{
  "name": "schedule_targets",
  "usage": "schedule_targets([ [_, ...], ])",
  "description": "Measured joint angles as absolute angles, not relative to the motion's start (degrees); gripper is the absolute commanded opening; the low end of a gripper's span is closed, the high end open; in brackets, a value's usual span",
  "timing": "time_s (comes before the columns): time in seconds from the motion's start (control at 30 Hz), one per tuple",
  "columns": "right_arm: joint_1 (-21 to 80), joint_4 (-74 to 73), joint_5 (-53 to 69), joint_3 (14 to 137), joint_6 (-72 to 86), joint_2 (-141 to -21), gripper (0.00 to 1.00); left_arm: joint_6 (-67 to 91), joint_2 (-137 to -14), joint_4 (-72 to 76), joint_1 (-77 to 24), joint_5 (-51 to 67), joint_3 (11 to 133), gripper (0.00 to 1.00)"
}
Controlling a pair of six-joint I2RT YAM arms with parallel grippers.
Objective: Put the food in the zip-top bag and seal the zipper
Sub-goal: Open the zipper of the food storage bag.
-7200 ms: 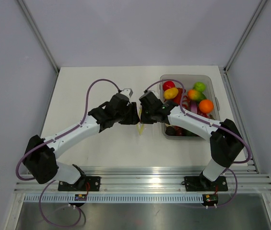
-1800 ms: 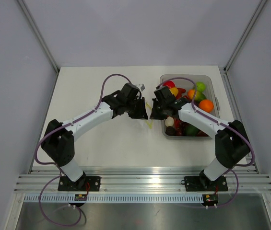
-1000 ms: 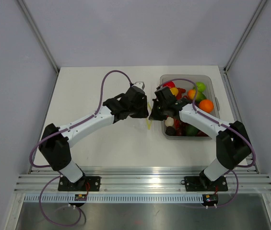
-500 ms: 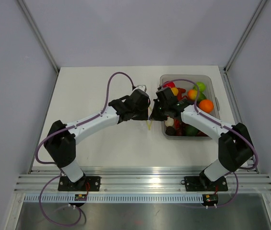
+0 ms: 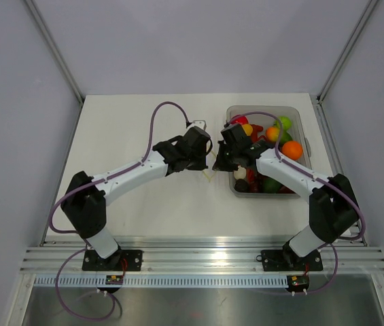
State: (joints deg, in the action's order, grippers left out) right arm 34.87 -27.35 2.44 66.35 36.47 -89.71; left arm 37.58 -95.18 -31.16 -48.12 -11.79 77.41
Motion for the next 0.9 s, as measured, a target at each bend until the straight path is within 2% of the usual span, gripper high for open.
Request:
schedule_targets([
  [0.23, 34.7, -27.7, 0.7, 66.3, 36.0, -92.4, 0.0, 36.6, -92.9, -30.5, -47.7, -11.0, 75.9, 0.0],
  [0.53, 34.6, -24.8, 3.3, 64.1, 36.1, -92.6, 0.01, 34.3, -90.2, -30.2, -45.4, -4.6, 74.1, 0.0],
  [0.63, 34.6, -24.9, 3.4, 64.1, 36.1, -92.6, 0.1, 34.2, -90.4, -30.0, -45.4, -2.0, 74.1, 0.0],
  [0.77, 34.6, -25.4, 3.2, 64.1, 35.9, -91.3, 0.34, 34.3, -91.9, -29.9, -45.4, 0.1, 74.4, 0.0],
  [0.9, 34.5, -25.9, 3.0, 64.1, 35.6, -88.5, 0.46, 34.0, -94.3, -30.3, -45.4, 1.0, 75.9, 0.0],
])
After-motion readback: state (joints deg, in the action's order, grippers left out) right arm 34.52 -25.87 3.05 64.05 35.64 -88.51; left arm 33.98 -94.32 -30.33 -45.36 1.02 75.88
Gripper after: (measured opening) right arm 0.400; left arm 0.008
